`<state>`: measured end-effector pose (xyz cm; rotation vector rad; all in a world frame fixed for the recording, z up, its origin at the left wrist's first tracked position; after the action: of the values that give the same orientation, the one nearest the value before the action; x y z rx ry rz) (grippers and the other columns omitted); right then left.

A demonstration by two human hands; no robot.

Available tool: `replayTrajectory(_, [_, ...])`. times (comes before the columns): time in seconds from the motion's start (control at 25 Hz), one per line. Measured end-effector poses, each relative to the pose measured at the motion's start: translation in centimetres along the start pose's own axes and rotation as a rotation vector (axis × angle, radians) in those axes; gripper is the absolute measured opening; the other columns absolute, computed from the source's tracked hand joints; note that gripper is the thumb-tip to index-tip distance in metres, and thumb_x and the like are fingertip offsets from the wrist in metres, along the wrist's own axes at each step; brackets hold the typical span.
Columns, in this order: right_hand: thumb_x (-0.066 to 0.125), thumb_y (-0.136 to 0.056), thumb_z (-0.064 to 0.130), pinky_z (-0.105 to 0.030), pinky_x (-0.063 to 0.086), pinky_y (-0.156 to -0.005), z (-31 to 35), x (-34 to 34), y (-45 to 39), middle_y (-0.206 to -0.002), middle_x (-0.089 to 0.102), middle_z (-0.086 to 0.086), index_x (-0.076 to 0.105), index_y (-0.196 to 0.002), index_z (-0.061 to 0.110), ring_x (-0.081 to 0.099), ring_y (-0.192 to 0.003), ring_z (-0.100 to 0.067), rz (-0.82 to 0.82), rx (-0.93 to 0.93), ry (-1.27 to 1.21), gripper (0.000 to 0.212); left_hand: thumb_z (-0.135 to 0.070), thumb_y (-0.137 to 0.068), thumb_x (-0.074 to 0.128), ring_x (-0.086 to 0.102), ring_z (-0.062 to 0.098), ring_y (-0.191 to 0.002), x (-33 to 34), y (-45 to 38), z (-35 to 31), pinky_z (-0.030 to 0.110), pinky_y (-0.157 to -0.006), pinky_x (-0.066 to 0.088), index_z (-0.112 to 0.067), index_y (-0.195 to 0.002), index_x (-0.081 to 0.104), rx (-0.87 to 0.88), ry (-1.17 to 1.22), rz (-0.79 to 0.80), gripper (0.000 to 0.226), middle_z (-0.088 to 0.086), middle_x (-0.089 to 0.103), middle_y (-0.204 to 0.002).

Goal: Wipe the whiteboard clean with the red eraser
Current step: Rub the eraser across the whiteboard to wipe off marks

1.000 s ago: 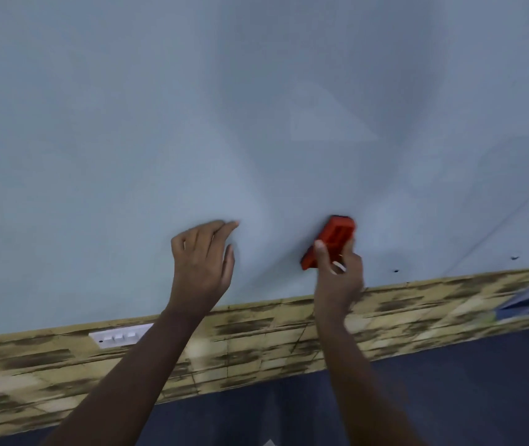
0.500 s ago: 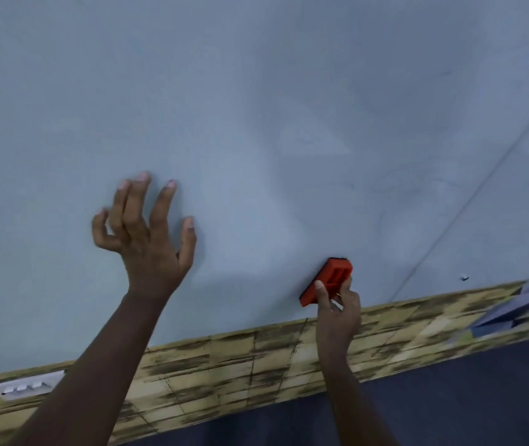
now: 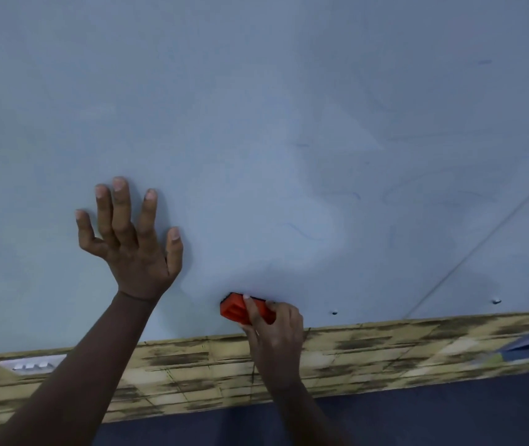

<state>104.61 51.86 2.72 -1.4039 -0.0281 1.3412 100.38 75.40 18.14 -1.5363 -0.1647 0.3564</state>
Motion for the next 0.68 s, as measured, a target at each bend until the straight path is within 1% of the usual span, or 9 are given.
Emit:
replayTrajectory(0.12, [0.074, -0.087, 0.045, -0.045, 0.053, -0.073, 0.3, -1.1, -1.0, -0.102, 0.058, -0.009, 0.058, -0.141, 0.034, 0.052, -0.093, -0.027, -0.003, -0.039, -0.021, 0.057, -0.038, -0.104, 0.039, 0.009, 0.025, -0.165, 0.1, 0.2, 0.2, 0.051, -0.13, 0.004, -0.02, -0.166, 0.026, 0.015, 0.0, 0.0, 0.067, 0.004, 0.008, -0.178])
replayTrajectory(0.24, [0.084, -0.083, 0.039, -0.036, 0.047, -0.076, -1.5, -4.9, -4.6, -0.104, 0.059, -0.009, 0.064, -0.142, 0.027, 0.053, -0.093, -0.024, -0.135, 0.036, -0.136, 0.063, -0.039, -0.104, 0.039, 0.009, 0.026, -0.165, 0.1, 0.3, 0.2, 0.052, -0.13, 0.003, -0.02, -0.168, 0.024, 0.023, -0.001, 0.002, 0.069, 0.004, 0.008, -0.178])
replayTrajectory(0.32, [0.083, -0.084, 0.039, -0.032, 0.046, -0.076, -3.4, -8.4, -7.3, -0.104, 0.056, -0.008, 0.064, -0.142, 0.021, 0.05, -0.095, -0.018, -0.272, 0.174, -0.216, 0.064, -0.039, -0.104, 0.039, 0.008, 0.026, -0.165, 0.1, 0.4, 0.2, 0.052, -0.13, 0.003, -0.021, -0.169, 0.023, 0.023, 0.008, 0.004, 0.069, 0.005, 0.008, -0.178])
replayTrajectory(0.36, [0.08, -0.085, 0.042, -0.033, 0.049, -0.076, -4.4, -10.1, -8.5, -0.105, 0.053, -0.007, 0.061, -0.145, 0.02, 0.05, -0.094, -0.014, -0.347, 0.282, -0.283, 0.066, -0.039, -0.105, 0.039, 0.008, 0.026, -0.165, 0.0, 0.4, 0.1, 0.052, -0.13, 0.003, -0.021, -0.169, 0.023, 0.024, 0.009, 0.004, 0.069, 0.005, 0.007, -0.178])
replayTrajectory(0.44, [0.074, -0.088, 0.05, -0.044, 0.057, -0.08, -5.7, -12.6, -10.6, -0.106, 0.049, -0.004, 0.055, -0.15, 0.02, 0.053, -0.093, -0.007, -0.459, 0.505, -0.478, 0.072, -0.039, -0.105, 0.039, 0.008, 0.026, -0.165, 0.0, 0.3, 0.1, 0.052, -0.13, 0.003, -0.021, -0.169, 0.022, 0.025, 0.008, 0.008, 0.069, 0.005, 0.007, -0.178])
replayTrajectory(0.52, [0.072, -0.088, 0.054, -0.05, 0.06, -0.082, -5.3, -13.3, -11.6, -0.107, 0.048, -0.002, 0.054, -0.151, 0.022, 0.055, -0.097, -0.005, -0.486, 0.605, -0.554, 0.073, -0.04, -0.105, 0.039, 0.008, 0.025, -0.165, 0.0, 0.3, 0.1, 0.052, -0.13, 0.002, -0.022, -0.169, 0.021, 0.023, 0.019, 0.012, 0.069, 0.004, 0.007, -0.178])
replayTrajectory(0.56, [0.072, -0.088, 0.054, -0.049, 0.059, -0.081, -4.2, -13.0, -11.7, -0.107, 0.047, 0.0, 0.056, -0.149, 0.022, 0.055, -0.096, -0.009, -0.468, 0.589, -0.537, 0.071, -0.039, -0.105, 0.039, 0.008, 0.026, -0.165, 0.0, 0.3, 0.1, 0.052, -0.13, 0.002, -0.021, -0.169, 0.021, 0.022, 0.024, 0.013, 0.069, 0.005, 0.007, -0.178])
replayTrajectory(0.6, [0.073, -0.087, 0.051, -0.048, 0.057, -0.08, -2.8, -12.3, -11.5, -0.106, 0.046, 0.001, 0.059, -0.146, 0.02, 0.054, -0.095, -0.014, -0.432, 0.522, -0.498, 0.068, -0.039, -0.105, 0.04, 0.008, 0.026, -0.165, 0.0, 0.4, 0.1, 0.053, -0.13, 0.002, -0.021, -0.169, 0.022, 0.021, 0.027, 0.011, 0.069, 0.005, 0.008, -0.178])
replayTrajectory(0.68, [0.075, -0.087, 0.046, -0.042, 0.05, -0.078, 0.6, -9.5, -9.7, -0.106, 0.045, 0.002, 0.063, -0.143, 0.019, 0.05, -0.095, -0.021, -0.282, 0.285, -0.375, 0.064, -0.039, -0.105, 0.04, 0.01, 0.027, -0.165, 0.0, 0.4, 0.0, 0.053, -0.13, 0.003, -0.021, -0.169, 0.023, 0.024, 0.028, 0.006, 0.069, 0.006, 0.009, -0.178])
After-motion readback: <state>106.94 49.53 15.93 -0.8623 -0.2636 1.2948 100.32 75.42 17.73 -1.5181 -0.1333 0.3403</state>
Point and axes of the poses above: each hand's wrist, its own y-axis away from the middle knuckle, its own x-axis out of the palm, z = x × y, the point moved 1 cm from there along -y, towards the middle knuckle
